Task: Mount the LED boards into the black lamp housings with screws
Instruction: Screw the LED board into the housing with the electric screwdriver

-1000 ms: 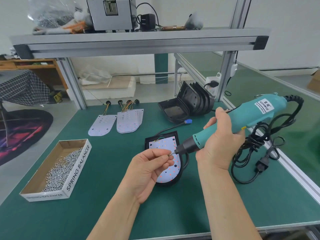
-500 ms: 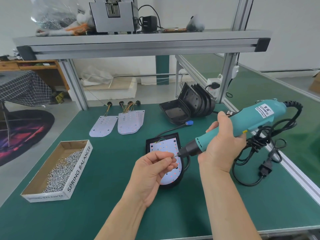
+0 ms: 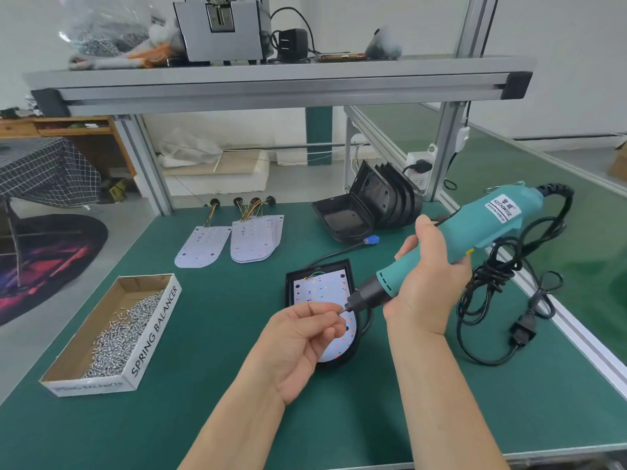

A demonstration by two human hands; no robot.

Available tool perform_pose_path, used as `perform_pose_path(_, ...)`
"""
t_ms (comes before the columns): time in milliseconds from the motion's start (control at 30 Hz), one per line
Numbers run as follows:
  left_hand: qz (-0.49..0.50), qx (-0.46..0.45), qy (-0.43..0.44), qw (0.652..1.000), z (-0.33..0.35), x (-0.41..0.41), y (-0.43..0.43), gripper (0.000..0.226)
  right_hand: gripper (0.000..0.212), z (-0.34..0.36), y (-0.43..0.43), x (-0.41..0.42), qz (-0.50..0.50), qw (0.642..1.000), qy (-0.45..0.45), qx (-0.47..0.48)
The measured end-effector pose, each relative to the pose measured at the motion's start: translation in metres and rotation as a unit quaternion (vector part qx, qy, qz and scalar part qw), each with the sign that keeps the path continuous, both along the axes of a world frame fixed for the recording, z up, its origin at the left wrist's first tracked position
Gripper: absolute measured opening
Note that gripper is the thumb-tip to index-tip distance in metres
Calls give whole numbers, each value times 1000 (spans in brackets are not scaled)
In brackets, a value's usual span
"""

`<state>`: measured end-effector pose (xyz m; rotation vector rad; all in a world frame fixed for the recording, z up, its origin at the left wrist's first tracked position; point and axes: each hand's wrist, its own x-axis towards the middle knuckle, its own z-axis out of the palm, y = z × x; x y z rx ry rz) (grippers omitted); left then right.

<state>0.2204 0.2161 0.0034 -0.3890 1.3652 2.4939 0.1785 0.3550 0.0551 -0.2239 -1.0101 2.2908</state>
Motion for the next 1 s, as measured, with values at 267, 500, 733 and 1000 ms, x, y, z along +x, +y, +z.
perform_pose_path(267, -12, 4, 81, 997, 0, 1, -4, 21, 18, 1, 4, -7, -40, 996, -64, -38)
perform_pose_path(500, -25, 62, 33, 997, 0, -1, -9, 47, 17, 8, 6, -7, -48, 997, -44, -38)
perform_pose_path(733, 37, -65, -1, 997, -12, -6, -26, 30, 21, 12, 4, -7, -46, 999, -5, -15)
perform_pose_path(1000, 5, -476, -18, 879, -37, -32, -41, 65, 22, 5, -12, -8, -33, 995, 27, 90)
